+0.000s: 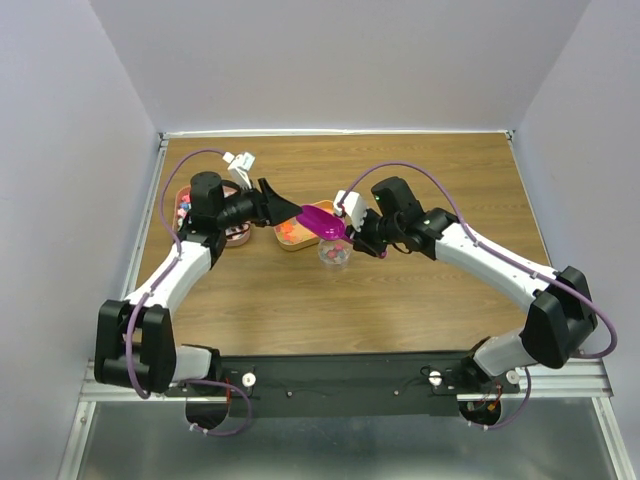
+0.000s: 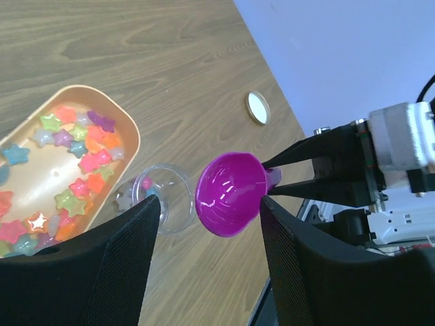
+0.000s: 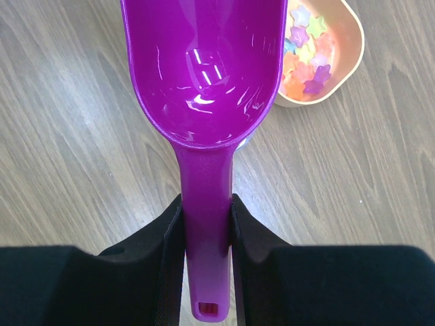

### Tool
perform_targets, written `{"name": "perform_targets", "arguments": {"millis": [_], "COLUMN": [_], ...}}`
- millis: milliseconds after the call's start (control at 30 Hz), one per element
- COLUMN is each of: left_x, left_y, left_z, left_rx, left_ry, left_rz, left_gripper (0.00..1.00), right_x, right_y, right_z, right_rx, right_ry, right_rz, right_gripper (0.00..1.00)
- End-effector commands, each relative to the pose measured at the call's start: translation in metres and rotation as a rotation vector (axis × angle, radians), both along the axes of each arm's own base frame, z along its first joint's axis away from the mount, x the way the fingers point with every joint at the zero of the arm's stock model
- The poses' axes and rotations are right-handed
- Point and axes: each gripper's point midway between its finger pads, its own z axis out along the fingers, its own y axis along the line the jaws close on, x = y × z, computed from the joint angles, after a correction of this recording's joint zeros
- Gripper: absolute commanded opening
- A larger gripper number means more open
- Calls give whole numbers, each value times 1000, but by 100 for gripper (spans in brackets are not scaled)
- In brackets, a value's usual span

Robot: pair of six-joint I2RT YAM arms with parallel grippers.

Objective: Pack the candies
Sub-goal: Scoop the fake candies from the storage box.

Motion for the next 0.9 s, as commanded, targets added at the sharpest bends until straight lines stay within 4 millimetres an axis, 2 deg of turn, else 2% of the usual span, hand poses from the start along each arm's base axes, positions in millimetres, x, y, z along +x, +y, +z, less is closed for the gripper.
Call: {"name": "perform_targets", "arguments": {"millis": [0,67,167,467,500,600,700,800,867], "left_x": [2,5,7,9,7,4,0,-5,-6], "left_y": [-13,-17,-25,-29,-29,-28,-26,-22,-19], "left_z": [-11,-11,-5,-16,-17,-23,-23,-22,-19], "left_rx": [-4,-7,-7,-9,-13,-23,-58,-111,-158], "left_ry": [48,51,38,66,71,90,112,149,195], "left_rz": [-29,-36,-48,-58,-62,-71,-74,-71,-61], "left_gripper": [66,65,55,11,0,0,0,0,0], "right_x": [0,-1,-2,-5,-6,-7,-9,-12,-12], "right_y": [13,13,13,14,14,15,17,21,23], "right_z": [15,14,12,18,19,22,31,39,48], "right_rx": [53,53,52,74,77,94,135,175,205], "right_ry": [-26,-22,-20,-26,-27,-39,-53,-66,-84], "right_rz": [47,51,53,62,62,65,74,85,87], "right_gripper": [1,1,1,1,1,1,6,14,26]}}
